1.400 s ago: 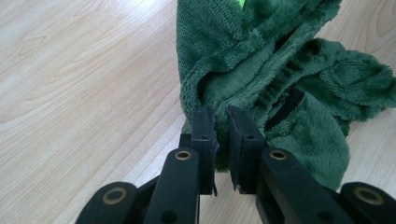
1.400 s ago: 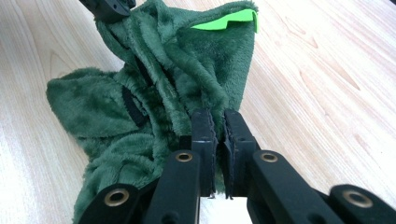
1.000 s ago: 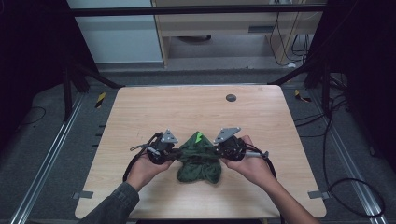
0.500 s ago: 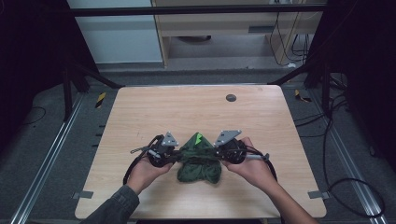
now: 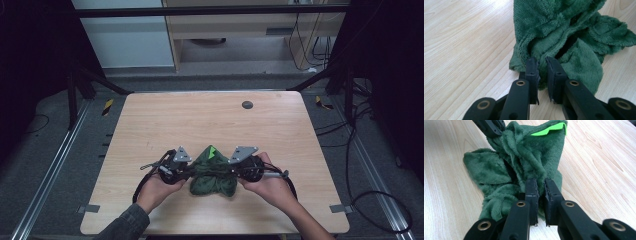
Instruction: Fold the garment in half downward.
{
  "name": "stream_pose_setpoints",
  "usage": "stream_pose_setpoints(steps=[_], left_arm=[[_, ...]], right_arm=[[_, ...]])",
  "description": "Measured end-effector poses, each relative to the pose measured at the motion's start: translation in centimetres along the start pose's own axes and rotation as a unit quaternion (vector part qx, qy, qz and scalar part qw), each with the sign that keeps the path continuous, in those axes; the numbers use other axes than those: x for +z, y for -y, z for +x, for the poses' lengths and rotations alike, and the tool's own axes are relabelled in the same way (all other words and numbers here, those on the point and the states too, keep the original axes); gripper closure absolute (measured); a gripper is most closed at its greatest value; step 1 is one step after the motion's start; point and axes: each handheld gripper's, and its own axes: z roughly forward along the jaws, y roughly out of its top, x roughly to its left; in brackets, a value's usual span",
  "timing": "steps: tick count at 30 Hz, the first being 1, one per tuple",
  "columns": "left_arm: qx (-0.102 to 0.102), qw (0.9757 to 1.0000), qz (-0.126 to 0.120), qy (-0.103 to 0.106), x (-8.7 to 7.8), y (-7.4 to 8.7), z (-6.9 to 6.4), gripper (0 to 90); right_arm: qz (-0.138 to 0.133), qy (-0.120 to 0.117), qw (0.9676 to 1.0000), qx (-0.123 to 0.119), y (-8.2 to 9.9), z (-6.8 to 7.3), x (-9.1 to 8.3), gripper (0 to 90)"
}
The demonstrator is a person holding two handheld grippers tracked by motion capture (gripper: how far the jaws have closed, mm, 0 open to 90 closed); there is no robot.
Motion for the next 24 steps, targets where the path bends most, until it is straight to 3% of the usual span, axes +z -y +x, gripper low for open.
stream_pose_setpoints(steps=[24], left_arm=[[-0.005, 0.9999, -0.010, 0.003, 0.4, 1.3, -1.1, 75.7]], right_arm=[[-0.004, -0.005, 0.9999, -0.011, 1.5, 1.8, -0.3, 79.8]])
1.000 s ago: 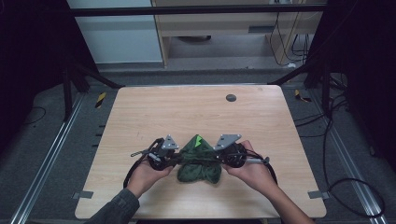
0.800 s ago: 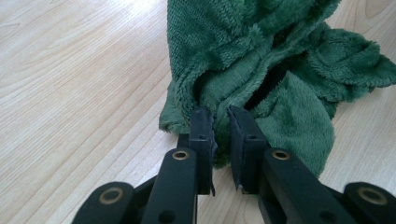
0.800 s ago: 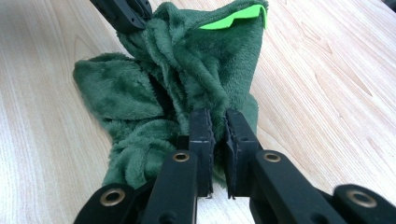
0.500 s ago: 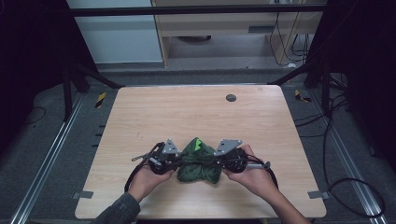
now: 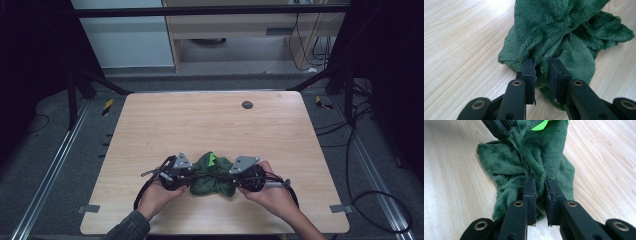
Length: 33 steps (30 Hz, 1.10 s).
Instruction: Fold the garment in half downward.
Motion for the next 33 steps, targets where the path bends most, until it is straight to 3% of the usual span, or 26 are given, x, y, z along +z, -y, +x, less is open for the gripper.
stream_pose_setpoints(steps=[25, 33], left_arm=[[-0.008, 0.9999, -0.006, 0.008, -0.1, 0.9, -0.5, 78.6], [-0.014, 0.9998, -0.010, -0.005, -0.7, 1.4, -0.2, 75.2]], right_arm=[[0.004, -0.004, 1.0000, 0.007, 1.7, 0.7, 0.2, 77.6], [0.006, -0.004, 0.9999, 0.010, 2.0, 0.7, 0.1, 77.7]])
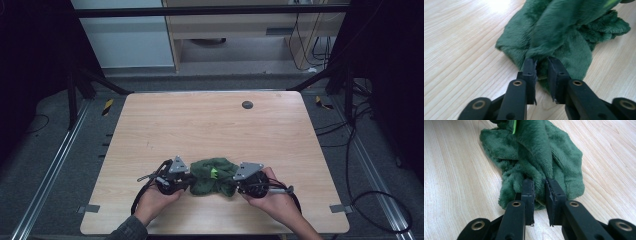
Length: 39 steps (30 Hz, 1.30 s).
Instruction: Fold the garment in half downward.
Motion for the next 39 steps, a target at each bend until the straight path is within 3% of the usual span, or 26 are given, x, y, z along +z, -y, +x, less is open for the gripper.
stream_pose_setpoints(steps=[4, 10, 17, 23, 34, 39], left_arm=[[-0.005, 0.9998, -0.008, -0.014, -0.2, 0.2, 0.2, 66.3], [0.009, 0.9999, -0.006, -0.007, 0.3, 0.0, -0.3, 62.0], [0.017, 0.9998, 0.004, 0.002, 0.9, -0.2, -0.5, 71.9], [0.021, 0.9998, -0.004, 0.003, 0.4, -0.7, -0.5, 83.0], [0.018, 0.9994, -0.029, 0.001, -0.9, -1.1, -0.6, 85.6], [0.017, 0.9994, -0.029, 0.004, -1.4, -0.8, -0.7, 85.8]], right_arm=[[0.001, 0.001, 1.0000, 0.001, 0.1, -0.1, 0.0, 77.7], [0.000, -0.001, 1.0000, 0.002, 0.1, -0.1, 0.1, 77.9], [-0.002, 0.000, 1.0000, 0.003, 0.0, -0.3, 0.1, 80.2], [-0.006, 0.005, 0.9999, 0.010, -0.1, -0.5, -0.1, 83.7], [-0.020, 0.018, 0.9996, 0.007, -0.8, -0.7, -1.4, 84.2], [-0.020, 0.014, 0.9997, 0.001, -0.6, -0.4, -1.5, 83.6]])
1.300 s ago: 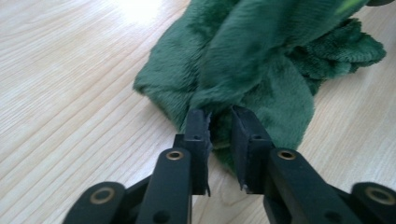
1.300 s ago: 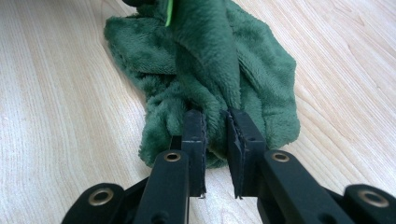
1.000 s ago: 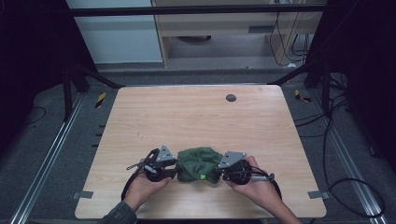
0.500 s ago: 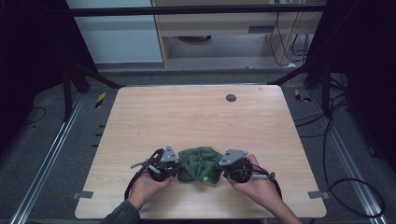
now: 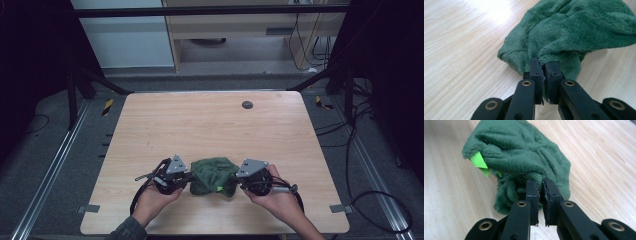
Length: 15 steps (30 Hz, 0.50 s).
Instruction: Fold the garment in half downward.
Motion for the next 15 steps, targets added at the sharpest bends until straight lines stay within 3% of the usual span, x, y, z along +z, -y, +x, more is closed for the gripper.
stream_pose_setpoints(steps=[15], left_arm=[[0.002, 0.9998, 0.015, 0.010, 0.4, 1.1, -0.7, 85.3]], right_arm=[[0.014, -0.014, 0.9998, -0.005, 1.0, 1.2, 0.6, 82.3]])
